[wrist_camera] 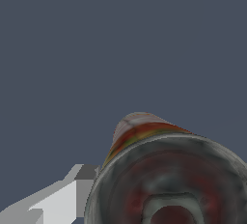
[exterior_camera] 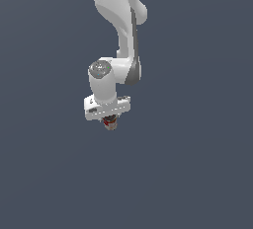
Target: Pick up the object and move it to a goal position.
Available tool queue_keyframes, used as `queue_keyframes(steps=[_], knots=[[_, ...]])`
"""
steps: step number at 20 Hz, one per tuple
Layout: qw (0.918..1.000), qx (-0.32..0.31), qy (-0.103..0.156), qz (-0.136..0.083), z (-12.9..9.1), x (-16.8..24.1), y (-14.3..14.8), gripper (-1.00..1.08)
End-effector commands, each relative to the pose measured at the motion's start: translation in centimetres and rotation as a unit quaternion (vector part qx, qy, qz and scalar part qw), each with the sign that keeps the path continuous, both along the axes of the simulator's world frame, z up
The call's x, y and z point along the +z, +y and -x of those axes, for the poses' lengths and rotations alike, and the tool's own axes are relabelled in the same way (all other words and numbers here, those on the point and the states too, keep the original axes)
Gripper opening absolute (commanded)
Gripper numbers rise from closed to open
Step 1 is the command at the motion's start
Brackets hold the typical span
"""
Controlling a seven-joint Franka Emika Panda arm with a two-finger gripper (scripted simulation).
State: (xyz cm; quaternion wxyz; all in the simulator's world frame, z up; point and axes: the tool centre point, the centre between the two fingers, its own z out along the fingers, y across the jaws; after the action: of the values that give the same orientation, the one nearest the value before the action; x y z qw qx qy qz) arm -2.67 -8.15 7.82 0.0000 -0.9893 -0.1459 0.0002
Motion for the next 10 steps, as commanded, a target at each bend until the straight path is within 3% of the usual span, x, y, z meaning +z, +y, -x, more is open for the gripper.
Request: queue_keyframes(steps=[1,10], knots=[[1.0000,0.000,0.000,0.000,-0.04,-0.08,0.03,-1.00],[1.0000,0.000,0.000,0.000,0.01,0.01,-0.03,-1.00]])
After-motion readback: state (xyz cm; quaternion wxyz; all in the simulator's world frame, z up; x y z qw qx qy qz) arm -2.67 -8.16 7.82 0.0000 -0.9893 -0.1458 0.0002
